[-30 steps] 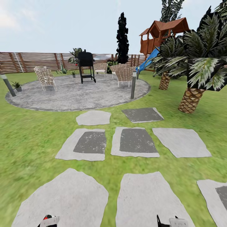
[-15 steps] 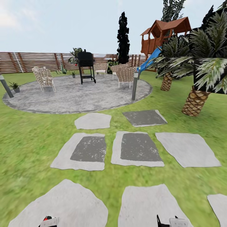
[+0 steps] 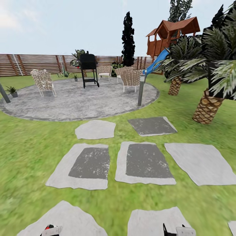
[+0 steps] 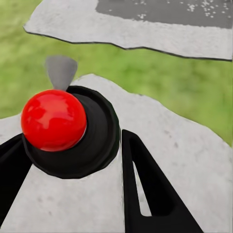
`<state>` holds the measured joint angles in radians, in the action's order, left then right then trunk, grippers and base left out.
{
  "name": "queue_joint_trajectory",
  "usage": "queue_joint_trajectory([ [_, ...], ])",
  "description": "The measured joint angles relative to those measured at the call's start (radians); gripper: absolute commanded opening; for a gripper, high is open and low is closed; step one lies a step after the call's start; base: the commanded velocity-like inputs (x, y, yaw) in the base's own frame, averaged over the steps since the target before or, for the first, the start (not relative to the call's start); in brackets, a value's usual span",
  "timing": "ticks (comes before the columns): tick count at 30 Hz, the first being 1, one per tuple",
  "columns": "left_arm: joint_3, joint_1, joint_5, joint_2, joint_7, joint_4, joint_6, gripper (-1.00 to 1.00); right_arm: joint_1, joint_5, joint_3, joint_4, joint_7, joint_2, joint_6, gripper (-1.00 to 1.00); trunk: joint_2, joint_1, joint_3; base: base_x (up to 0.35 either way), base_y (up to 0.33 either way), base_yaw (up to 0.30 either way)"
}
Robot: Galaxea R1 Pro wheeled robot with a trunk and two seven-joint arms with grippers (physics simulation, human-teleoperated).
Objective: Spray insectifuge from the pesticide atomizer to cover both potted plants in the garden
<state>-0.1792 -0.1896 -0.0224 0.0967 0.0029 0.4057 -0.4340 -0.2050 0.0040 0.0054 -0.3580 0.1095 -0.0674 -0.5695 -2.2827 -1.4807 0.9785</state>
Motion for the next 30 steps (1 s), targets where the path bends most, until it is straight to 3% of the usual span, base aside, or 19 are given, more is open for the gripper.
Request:
queue_joint_trajectory([
  [30, 0.000, 0.000, 0.000, 0.000, -0.001, 0.000, 0.000, -1.00, 0.000, 0.000, 0.000, -0.002, 0.001, 0.000, 0.000, 1.00, 0.000, 0.000, 0.000, 0.338, 0.000, 0.000],
])
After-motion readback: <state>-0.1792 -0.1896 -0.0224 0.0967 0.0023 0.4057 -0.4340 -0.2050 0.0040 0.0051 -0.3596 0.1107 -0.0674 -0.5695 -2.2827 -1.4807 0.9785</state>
